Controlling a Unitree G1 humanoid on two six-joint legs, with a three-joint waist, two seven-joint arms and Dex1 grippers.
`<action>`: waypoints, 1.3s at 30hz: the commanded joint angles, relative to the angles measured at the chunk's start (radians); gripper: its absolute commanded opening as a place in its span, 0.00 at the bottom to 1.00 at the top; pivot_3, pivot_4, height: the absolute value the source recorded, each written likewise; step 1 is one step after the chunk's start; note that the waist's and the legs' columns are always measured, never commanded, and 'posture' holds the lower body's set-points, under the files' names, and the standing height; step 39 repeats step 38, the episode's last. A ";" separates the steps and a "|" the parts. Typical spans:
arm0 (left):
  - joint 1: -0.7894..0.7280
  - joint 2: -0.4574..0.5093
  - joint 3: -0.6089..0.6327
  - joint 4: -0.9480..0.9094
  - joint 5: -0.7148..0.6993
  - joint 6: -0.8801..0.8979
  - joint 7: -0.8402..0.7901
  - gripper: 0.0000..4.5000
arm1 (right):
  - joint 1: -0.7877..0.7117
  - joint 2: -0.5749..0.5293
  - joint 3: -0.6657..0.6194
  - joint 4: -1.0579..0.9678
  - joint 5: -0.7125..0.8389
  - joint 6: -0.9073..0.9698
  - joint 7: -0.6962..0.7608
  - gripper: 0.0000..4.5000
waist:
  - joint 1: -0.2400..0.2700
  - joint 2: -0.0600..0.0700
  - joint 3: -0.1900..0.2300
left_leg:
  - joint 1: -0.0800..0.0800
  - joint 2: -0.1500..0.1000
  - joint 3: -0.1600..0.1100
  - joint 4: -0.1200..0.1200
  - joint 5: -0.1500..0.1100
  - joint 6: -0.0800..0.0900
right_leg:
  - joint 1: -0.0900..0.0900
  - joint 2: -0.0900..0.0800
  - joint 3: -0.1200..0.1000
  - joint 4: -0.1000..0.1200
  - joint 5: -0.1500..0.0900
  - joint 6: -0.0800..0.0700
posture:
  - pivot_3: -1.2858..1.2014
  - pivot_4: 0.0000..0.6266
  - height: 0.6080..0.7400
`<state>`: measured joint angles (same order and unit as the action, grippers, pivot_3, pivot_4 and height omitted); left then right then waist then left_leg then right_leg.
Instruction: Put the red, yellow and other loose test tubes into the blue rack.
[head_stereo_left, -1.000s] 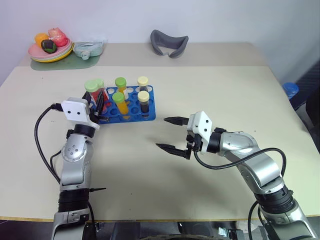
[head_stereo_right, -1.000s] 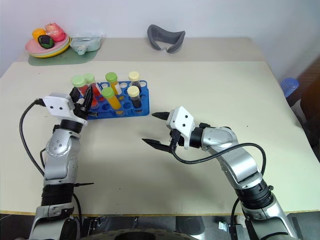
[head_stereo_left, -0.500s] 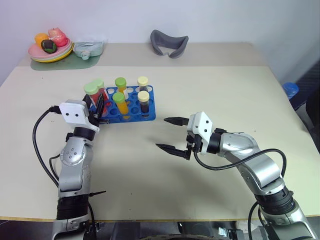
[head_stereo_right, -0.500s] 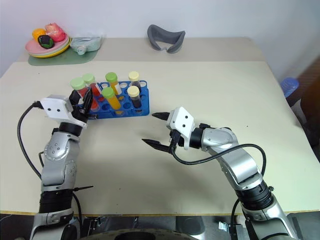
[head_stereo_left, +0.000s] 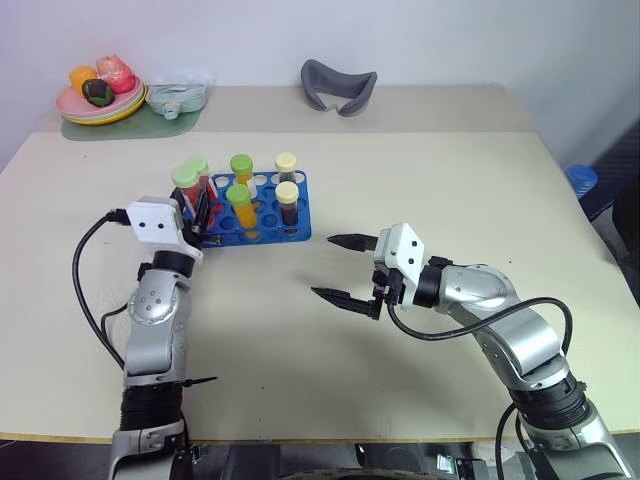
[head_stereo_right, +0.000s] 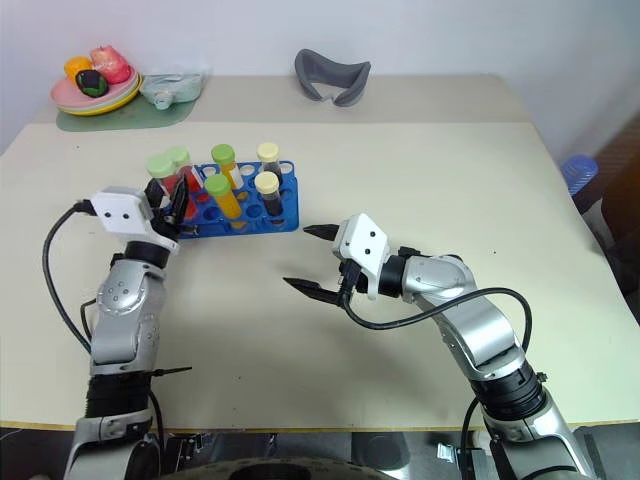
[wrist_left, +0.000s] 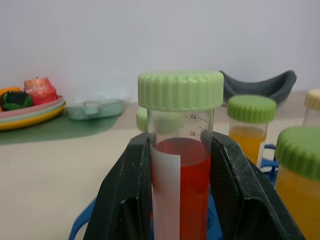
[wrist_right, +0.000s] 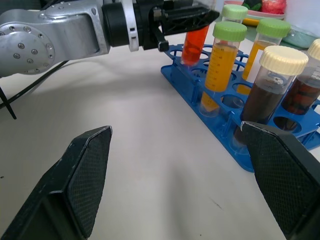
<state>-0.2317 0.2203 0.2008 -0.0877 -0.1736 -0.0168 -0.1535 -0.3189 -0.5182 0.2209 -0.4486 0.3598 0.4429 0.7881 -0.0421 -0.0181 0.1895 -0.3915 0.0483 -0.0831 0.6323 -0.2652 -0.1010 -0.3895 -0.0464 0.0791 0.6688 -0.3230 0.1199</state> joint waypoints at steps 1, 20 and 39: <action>-0.006 -0.001 -0.002 -0.023 -0.004 -0.029 -0.008 0.38 | -0.003 0.006 -0.016 -0.043 0.011 -0.009 -0.003 0.95 | 0.000 0.000 0.000 | 0.000 0.000 0.000 0.000 0.000 0.000 | 0.000 0.000 0.000 0.000 0.000 0.000 | 0.52 0.24 1.00; 0.490 0.305 0.340 -0.335 -0.264 0.228 -0.303 0.99 | 0.113 -0.127 -0.355 0.060 0.115 0.057 -0.005 0.95 | -0.001 0.001 0.000 | 0.000 0.000 0.001 -0.002 0.000 0.000 | 0.000 0.000 0.000 -0.002 0.000 0.000 | 0.52 0.24 1.00; 0.645 0.220 0.335 -0.322 -0.219 0.150 -0.311 0.99 | 0.115 -0.146 -0.386 0.355 0.032 -0.113 0.030 0.95 | -0.002 0.000 0.000 | 0.001 0.000 0.001 -0.001 0.000 0.000 | 0.001 0.000 0.001 -0.002 0.000 0.000 | 0.52 0.24 1.00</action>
